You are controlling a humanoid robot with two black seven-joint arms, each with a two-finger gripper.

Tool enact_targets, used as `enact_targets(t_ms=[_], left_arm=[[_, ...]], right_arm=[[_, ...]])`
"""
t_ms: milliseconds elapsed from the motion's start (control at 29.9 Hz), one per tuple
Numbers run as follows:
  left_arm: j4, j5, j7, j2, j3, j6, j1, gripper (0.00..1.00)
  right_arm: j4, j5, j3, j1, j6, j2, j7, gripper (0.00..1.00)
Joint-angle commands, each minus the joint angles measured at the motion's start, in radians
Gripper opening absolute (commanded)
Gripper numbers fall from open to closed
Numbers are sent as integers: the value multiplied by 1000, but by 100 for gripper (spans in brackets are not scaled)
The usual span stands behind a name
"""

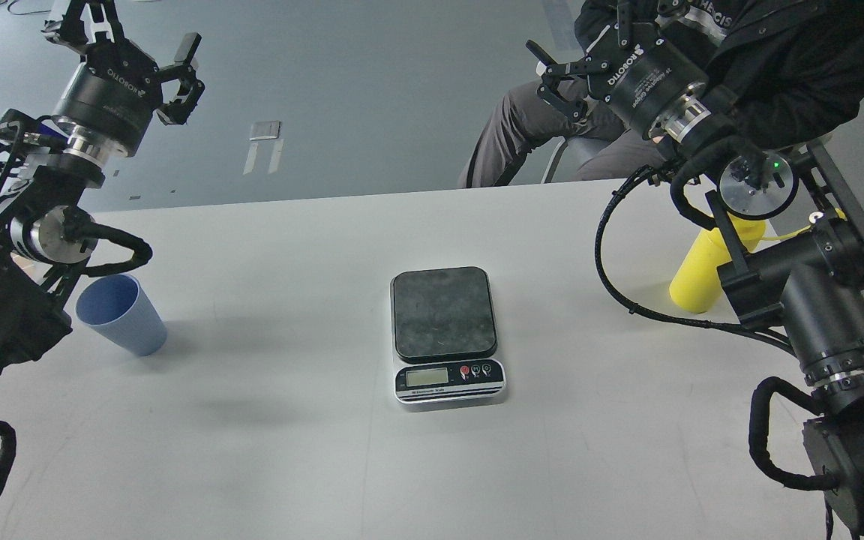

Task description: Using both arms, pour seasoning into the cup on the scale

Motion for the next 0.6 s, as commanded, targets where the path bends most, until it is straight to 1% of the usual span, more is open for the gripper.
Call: enact_targets(t_ms=[0, 569], left_arm=[[0, -1, 0, -3, 5, 0, 0, 98], [0, -1, 0, -6, 14, 0, 1, 98]], right_arm=[[0, 1, 0, 0, 0, 0, 0, 100], [0, 0, 0, 0, 0, 0, 0, 100]])
